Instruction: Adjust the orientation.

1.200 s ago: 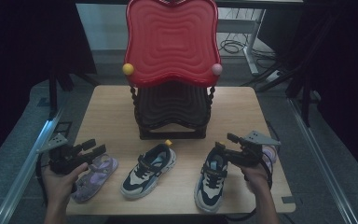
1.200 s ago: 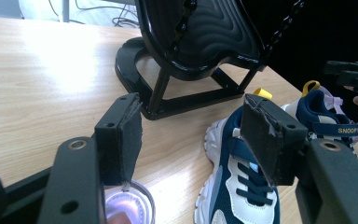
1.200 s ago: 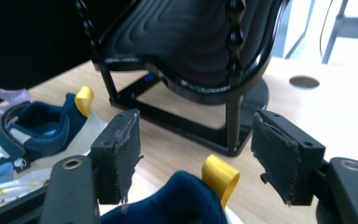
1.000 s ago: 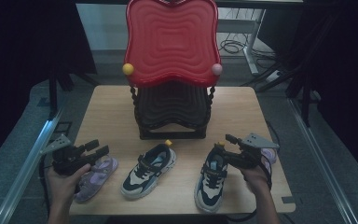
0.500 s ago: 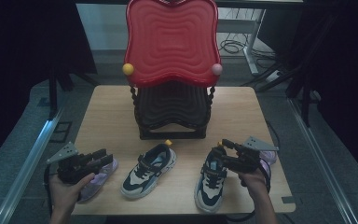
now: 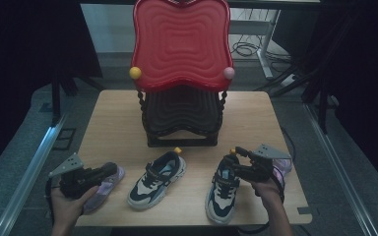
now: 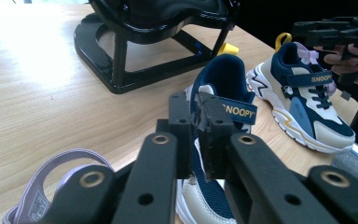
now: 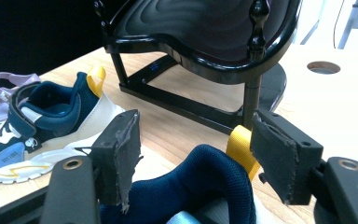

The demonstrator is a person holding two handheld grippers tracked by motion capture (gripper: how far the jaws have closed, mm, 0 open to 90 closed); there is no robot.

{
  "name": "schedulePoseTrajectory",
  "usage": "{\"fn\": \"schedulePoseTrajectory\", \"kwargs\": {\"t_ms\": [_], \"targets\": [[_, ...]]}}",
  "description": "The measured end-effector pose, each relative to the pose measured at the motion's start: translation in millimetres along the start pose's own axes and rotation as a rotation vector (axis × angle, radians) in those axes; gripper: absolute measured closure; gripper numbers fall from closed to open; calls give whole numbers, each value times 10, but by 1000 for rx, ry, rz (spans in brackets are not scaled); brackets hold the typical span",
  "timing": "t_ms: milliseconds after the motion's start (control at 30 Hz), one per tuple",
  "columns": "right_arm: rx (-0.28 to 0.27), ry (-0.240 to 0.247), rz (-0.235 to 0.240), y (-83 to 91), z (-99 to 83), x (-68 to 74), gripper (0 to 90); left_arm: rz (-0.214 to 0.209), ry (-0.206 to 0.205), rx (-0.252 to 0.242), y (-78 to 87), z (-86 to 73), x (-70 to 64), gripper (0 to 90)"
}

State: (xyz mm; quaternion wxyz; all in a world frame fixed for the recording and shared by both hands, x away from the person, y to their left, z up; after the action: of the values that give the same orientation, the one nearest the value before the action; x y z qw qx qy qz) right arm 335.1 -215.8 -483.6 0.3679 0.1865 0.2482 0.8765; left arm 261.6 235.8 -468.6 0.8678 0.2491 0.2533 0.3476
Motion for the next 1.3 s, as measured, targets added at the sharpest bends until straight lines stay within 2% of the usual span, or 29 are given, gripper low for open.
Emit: {"fn": "schedulePoseTrajectory", "kwargs": {"t_ms": [267,467,633,800,833,867,933,1033,1133,1300], "targets": [[13,-1,-14,-27,-34,-17,331,-25,-16,40,1,-17,-28,900],[-28,-15,-29,90,8,-52,323,12,-17,59,61,-56,-31,900],[-49,-55,-32,134,4,-106,321,27,19,91,63,-215,9,900],[-47,-45,-35,149,14,-95,315,24,41,168,9,-433,34,900],[-47,-45,-35,149,14,-95,315,24,41,168,9,-433,34,900],[-49,-50,-38,158,14,-101,315,30,53,191,-11,-524,70,900],[-50,-56,-44,160,9,-112,314,35,71,207,-17,-609,102,900],[-45,-63,-47,156,0,-113,313,43,85,236,-11,-722,136,900],[-37,-66,-52,150,-10,-116,312,58,87,289,-5,-833,146,900],[-29,-73,-61,132,-27,-130,311,71,110,317,20,-973,177,900]]}}
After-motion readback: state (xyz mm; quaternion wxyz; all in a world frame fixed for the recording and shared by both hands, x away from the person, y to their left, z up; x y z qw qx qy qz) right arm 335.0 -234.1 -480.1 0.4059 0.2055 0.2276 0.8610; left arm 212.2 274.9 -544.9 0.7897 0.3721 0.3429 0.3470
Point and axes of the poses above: each handheld gripper's, and its own axes: y roughly backward along the jaws, z roughly out of its top, x roughly to its left, the point moved 5 cm from there along -y, roughly forward along the jaws, and after that the axes turned 13 degrees about x, right-handed, at the moved point
